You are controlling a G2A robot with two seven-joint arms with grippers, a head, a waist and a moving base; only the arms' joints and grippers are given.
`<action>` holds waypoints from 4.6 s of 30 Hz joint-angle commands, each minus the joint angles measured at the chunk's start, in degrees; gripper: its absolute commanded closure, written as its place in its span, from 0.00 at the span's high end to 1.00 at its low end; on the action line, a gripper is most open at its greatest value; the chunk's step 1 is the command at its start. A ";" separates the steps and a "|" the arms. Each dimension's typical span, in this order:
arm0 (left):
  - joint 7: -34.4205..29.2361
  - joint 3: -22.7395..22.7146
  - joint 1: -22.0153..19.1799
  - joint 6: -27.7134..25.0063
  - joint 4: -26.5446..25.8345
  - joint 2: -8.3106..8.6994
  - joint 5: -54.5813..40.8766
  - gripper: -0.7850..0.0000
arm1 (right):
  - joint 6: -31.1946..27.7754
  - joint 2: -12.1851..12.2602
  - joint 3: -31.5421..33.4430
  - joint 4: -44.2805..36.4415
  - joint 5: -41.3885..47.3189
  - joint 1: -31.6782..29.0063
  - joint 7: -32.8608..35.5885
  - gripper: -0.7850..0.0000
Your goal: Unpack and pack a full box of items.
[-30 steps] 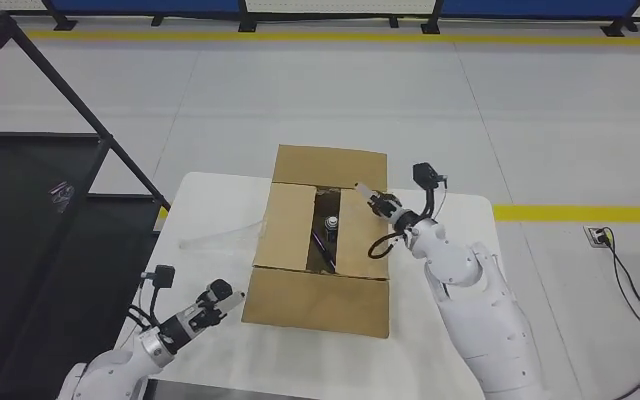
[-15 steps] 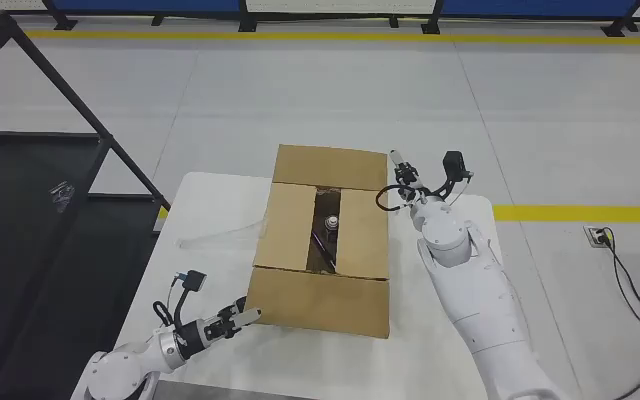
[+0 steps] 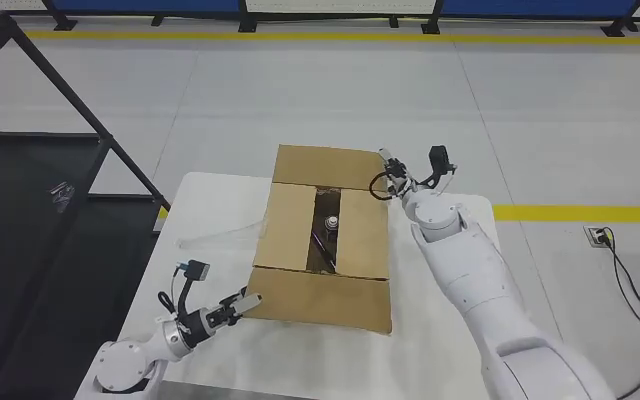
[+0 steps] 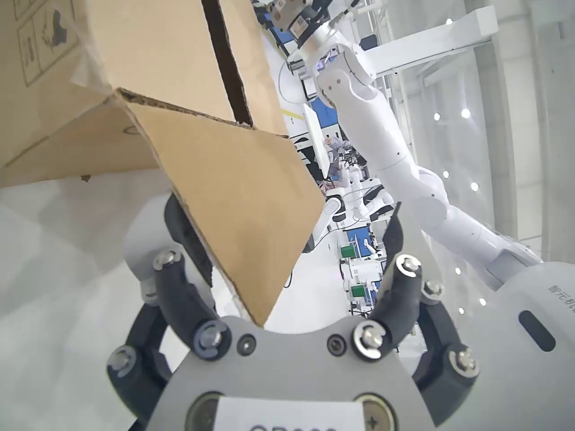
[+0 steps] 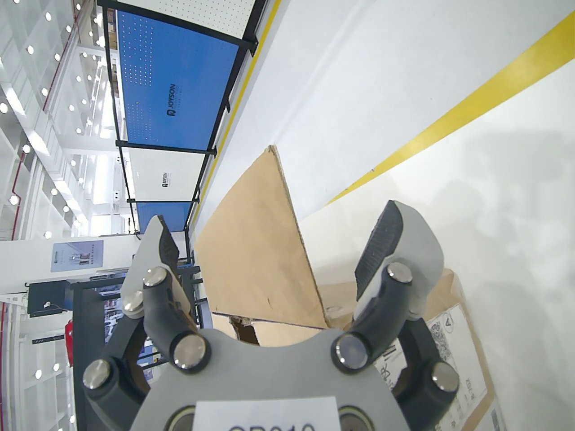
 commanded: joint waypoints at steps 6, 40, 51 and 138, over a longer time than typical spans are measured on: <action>5.64 -0.10 -0.56 -2.09 -0.78 0.01 -0.38 1.00 | -7.55 -0.11 1.59 5.45 4.35 2.09 6.45 1.00; 33.62 9.59 -8.56 3.79 -1.62 -1.43 26.96 1.00 | -28.85 4.41 6.57 -3.95 6.64 -2.80 21.11 1.00; 35.97 12.78 -10.30 5.95 -0.47 -1.94 31.33 1.00 | -29.64 7.42 10.44 -12.99 12.04 -8.55 37.78 1.00; 40.65 5.12 -11.07 23.33 15.75 -3.38 4.92 1.00 | -16.15 10.01 4.96 -21.09 15.26 -15.73 51.78 1.00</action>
